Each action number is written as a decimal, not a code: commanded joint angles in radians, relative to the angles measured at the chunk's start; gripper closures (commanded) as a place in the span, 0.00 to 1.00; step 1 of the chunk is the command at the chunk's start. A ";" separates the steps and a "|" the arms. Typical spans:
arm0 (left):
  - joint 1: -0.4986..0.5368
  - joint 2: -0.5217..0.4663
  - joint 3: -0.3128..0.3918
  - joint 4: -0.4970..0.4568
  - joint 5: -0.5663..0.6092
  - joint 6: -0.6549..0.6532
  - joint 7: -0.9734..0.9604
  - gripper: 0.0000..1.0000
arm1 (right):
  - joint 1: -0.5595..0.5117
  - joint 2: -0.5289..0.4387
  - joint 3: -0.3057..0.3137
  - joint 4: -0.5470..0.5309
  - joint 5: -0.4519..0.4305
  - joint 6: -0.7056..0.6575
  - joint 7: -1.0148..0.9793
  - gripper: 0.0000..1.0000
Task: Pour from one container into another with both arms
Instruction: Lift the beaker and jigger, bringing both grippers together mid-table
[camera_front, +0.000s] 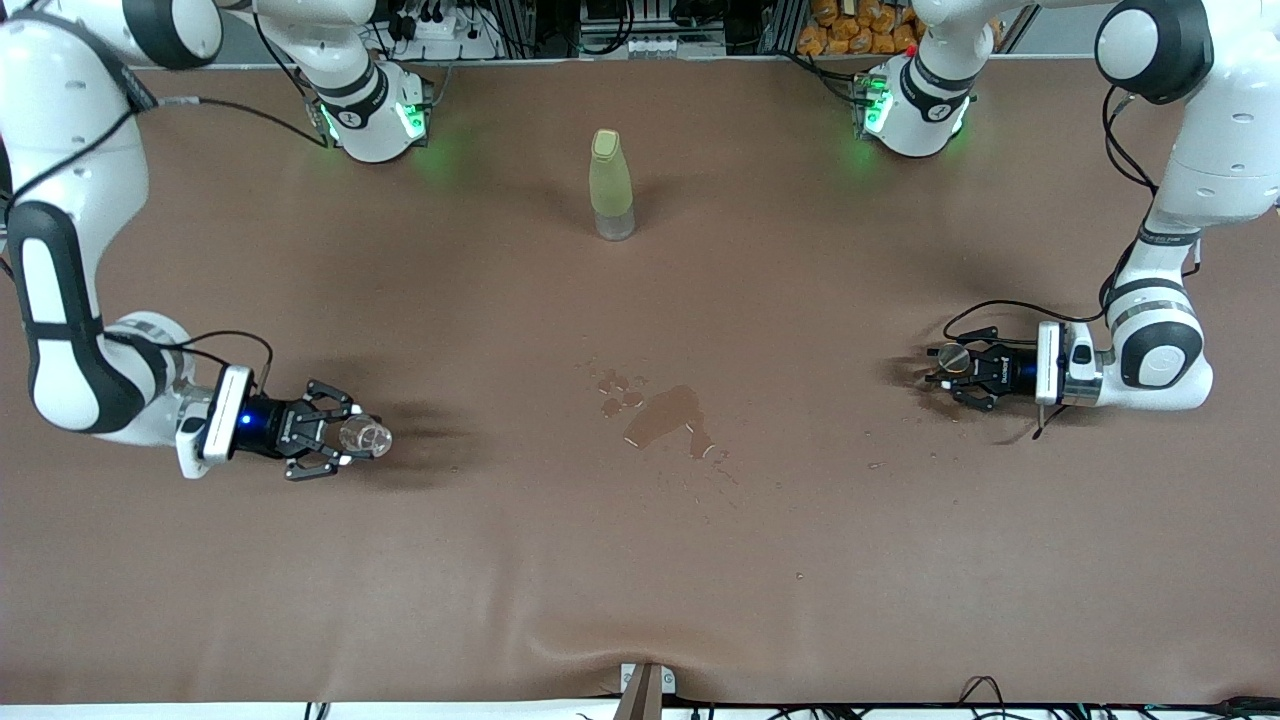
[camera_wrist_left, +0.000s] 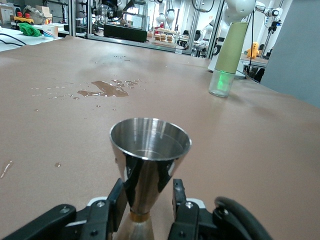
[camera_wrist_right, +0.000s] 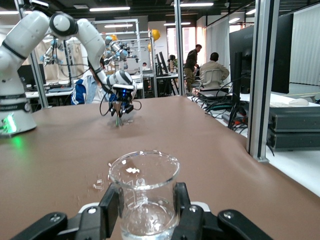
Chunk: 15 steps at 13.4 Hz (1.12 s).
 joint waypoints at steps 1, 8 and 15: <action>0.000 -0.005 0.003 0.021 -0.011 -0.018 -0.012 0.95 | 0.051 -0.175 -0.007 -0.218 0.088 0.081 0.009 0.93; -0.005 -0.039 -0.109 0.106 -0.076 -0.013 -0.017 1.00 | 0.158 -0.272 -0.007 -0.329 0.206 0.210 0.019 0.93; -0.248 -0.036 -0.172 0.107 -0.381 0.158 -0.019 1.00 | 0.238 -0.269 -0.007 -0.309 0.286 0.241 -0.032 0.92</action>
